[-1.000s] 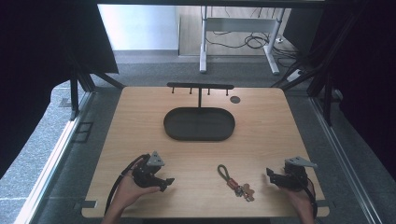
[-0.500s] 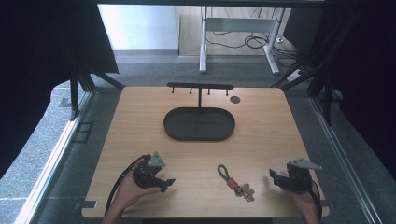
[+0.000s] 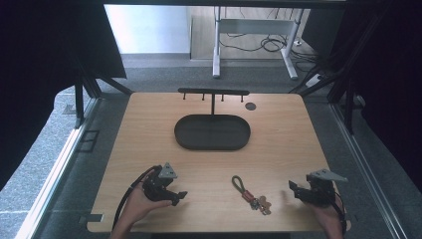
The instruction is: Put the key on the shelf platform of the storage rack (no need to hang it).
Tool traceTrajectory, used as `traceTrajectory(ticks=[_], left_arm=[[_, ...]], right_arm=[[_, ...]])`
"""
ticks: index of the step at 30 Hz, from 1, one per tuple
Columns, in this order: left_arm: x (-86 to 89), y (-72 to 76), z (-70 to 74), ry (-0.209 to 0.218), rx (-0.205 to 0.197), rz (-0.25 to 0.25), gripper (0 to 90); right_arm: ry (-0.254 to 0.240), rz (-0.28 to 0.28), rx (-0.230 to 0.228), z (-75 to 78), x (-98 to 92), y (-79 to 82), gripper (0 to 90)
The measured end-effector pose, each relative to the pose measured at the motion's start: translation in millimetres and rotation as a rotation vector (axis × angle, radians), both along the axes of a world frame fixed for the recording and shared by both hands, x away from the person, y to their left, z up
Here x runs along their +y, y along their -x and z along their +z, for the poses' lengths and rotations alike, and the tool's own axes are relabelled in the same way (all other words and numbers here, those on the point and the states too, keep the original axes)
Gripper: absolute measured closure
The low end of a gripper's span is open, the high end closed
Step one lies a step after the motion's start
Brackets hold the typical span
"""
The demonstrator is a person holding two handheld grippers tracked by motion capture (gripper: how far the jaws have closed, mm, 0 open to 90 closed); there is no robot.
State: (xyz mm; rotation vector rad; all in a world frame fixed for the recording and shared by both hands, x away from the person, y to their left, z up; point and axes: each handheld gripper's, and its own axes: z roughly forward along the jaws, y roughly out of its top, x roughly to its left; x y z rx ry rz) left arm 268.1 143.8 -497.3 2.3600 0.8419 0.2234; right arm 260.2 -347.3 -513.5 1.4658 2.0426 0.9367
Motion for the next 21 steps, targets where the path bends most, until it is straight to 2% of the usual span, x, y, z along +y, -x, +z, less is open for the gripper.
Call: traceTrajectory(ticks=[4, 7, 10, 13, 15, 21], left_arm=[[-0.5, 0.8, 0.4, -0.006, 0.000, -0.004, 25.1], [0.9, 0.0, -0.1, -0.008, 0.000, -0.003, 25.1], [5.0, -0.6, 0.8, 0.007, 0.002, 0.002, 25.0], [6.3, -0.8, 0.9, 0.012, 0.005, 0.004, 25.1], [6.6, -0.6, 1.2, 0.012, 0.003, 0.002, 25.1], [2.9, 2.8, 4.8, 0.015, -0.008, -0.006, 25.1]], right_arm=[[0.005, 0.012, -0.002, 2.0, 4.7, 0.6, 27.4], [0.009, 0.020, 0.019, 0.5, 7.9, 0.0, 28.4], [-0.015, 0.027, 0.030, 2.3, 8.2, 1.7, 29.2], [-0.012, 0.028, 0.031, 4.9, 10.6, 4.8, 29.5], [0.028, 0.046, 0.033, 13.0, 15.9, 9.4, 29.6], [0.052, 0.070, 0.040, 30.1, 22.7, 16.4, 30.4]])
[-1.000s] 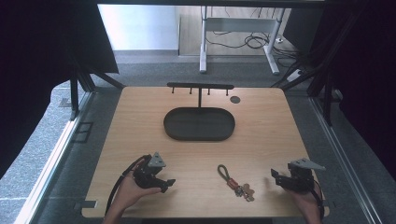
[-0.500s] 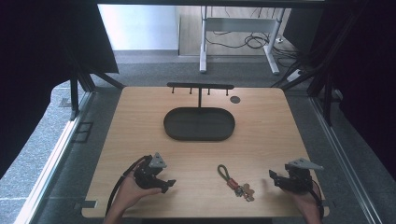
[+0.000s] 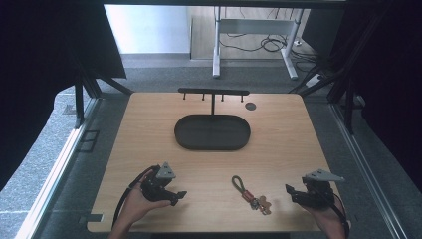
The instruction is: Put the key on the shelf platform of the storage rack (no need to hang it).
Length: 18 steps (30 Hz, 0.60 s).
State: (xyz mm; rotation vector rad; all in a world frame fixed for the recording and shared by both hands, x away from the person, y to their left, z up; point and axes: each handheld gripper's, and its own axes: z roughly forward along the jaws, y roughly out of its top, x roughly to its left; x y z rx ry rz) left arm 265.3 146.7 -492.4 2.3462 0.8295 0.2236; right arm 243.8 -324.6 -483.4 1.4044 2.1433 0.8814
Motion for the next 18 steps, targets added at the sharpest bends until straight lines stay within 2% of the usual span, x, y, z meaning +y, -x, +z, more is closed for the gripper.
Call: traceTrajectory(ticks=[5, 18], left_arm=[[-1.4, -0.9, -1.2, -0.008, 0.003, 0.001, 25.1], [0.4, 0.5, 0.8, 0.002, 0.000, 0.002, 25.1]], right_arm=[[0.006, 0.049, 0.020, 11.6, 4.4, 3.0, 30.9], [0.001, 0.110, -0.026, 30.9, 19.7, 1.7, 35.2]])
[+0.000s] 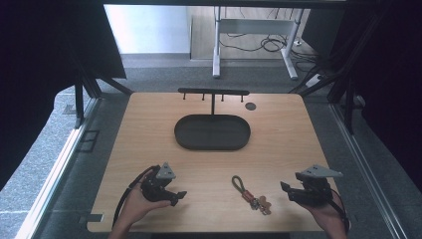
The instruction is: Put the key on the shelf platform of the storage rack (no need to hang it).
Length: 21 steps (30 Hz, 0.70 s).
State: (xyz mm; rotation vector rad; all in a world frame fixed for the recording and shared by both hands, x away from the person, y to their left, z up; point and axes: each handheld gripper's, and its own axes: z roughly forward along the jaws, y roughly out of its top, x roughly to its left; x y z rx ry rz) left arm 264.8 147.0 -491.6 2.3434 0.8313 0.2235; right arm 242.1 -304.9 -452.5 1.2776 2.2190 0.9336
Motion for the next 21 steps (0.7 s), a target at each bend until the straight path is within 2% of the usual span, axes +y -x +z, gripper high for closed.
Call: traceTrajectory(ticks=[8, 21], left_arm=[[-1.1, -0.2, -0.8, -0.008, 0.002, -0.002, 25.1], [-5.8, 0.9, -2.2, -0.012, 0.007, -0.015, 25.1]], right_arm=[[0.012, 0.042, 0.015, 3.0, 15.8, -7.9, 35.6], [0.027, 0.107, 0.036, 5.5, 31.1, -13.6, 38.7]])
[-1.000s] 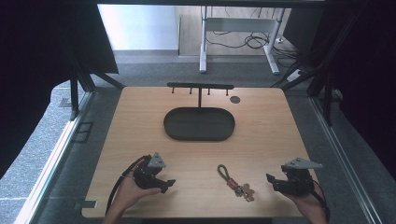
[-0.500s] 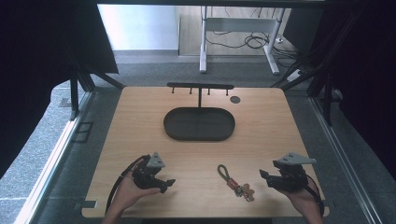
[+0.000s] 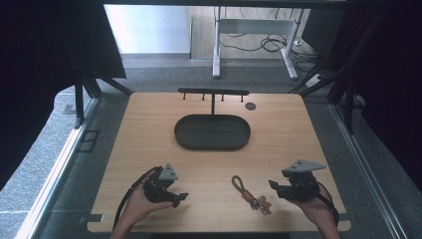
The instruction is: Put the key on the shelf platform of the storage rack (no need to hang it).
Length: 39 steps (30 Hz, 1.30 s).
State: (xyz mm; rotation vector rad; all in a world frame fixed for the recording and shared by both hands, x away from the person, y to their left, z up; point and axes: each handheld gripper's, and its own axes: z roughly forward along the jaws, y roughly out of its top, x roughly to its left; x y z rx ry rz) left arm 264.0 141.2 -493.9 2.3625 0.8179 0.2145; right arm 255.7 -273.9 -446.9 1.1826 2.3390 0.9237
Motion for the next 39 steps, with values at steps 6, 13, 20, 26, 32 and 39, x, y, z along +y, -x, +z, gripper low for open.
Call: traceTrajectory(ticks=[6, 13, 20, 26, 32, 39], left_arm=[[-0.7, -0.3, -1.0, -0.008, 0.004, -0.007, 25.0], [-3.1, 0.3, -1.7, -0.016, 0.006, -0.017, 25.0], [-3.8, 0.7, -1.8, -0.016, 0.008, -0.017, 25.0], [-4.7, 0.4, -2.8, -0.021, 0.010, -0.017, 25.0], [-8.3, 0.6, -5.3, -0.038, 0.012, -0.030, 25.0], [-17.2, 2.0, -11.1, -0.071, 0.027, -0.054, 24.8]], right_arm=[[0.016, 0.022, 0.006, 1.1, 7.4, -2.3, 39.5], [0.037, 0.042, 0.016, 0.6, 14.1, -3.8, 40.2], [0.024, 0.065, 0.030, -2.1, 20.2, -5.3, 40.2], [0.012, 0.084, 0.055, -5.6, 24.0, -6.6, 40.3], [0.007, 0.090, 0.061, -7.2, 25.2, -7.6, 40.3], [0.014, 0.096, 0.087, -15.2, 27.0, -9.0, 39.7]])
